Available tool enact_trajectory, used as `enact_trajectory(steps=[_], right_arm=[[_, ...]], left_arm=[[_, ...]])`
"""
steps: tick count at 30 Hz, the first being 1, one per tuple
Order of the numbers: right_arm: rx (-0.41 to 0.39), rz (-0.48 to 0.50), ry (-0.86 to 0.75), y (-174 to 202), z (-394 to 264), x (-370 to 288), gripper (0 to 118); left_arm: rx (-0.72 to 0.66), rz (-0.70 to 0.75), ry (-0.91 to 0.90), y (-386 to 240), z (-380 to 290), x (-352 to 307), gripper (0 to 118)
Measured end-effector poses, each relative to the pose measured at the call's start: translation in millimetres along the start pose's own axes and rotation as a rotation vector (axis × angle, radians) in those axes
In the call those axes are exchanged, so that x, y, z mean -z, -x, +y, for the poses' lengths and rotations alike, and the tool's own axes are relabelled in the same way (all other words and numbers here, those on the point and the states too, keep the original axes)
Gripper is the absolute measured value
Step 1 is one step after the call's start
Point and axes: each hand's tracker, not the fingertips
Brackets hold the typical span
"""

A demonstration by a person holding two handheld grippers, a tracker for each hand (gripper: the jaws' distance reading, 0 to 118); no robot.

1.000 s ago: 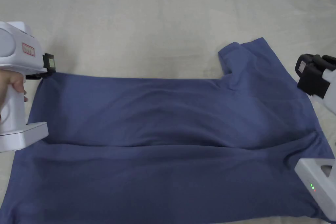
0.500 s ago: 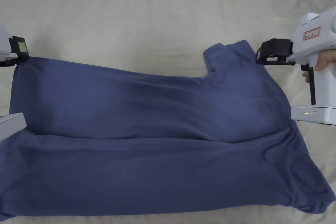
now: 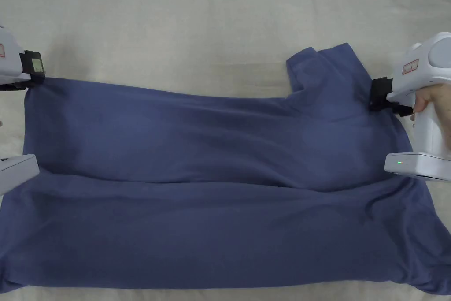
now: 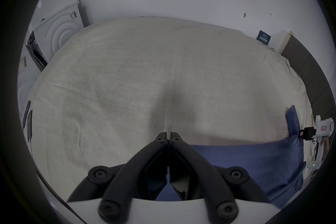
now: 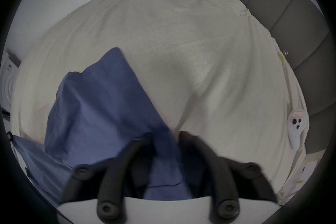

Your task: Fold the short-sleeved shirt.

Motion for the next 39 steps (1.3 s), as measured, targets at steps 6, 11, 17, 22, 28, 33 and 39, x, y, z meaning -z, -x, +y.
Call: enact_trajectory(steps=[6, 11, 17, 22, 28, 33, 39], right_arm=[[-0.005, 0.052, -0.056, -19, 0, -33, 0], [0.064, 0.151, -0.165, -38, -12, -79, 0], [0.012, 0.167, -0.271, -52, -36, -142, 0], [0.046, 0.227, -0.338, -67, -71, -182, 0], [0.052, 0.26, -0.364, -86, -133, -205, 0], [0.068, 0.249, -0.347, -98, -182, -199, 0], [0.067, 0.182, -0.246, -101, -231, -166, 0]], left_arm=[[-0.021, -0.004, 0.001, 1, -2, -10, 0], [-0.049, -0.026, -0.039, 10, -6, -39, 0], [-0.087, -0.058, -0.105, 31, -23, -88, 0], [-0.138, -0.09, -0.149, 50, -53, -121, 0], [-0.17, -0.12, -0.137, 70, -106, -141, 0], [-0.206, -0.122, -0.106, 88, -157, -138, 0], [-0.234, -0.093, -0.006, 91, -213, -116, 0]])
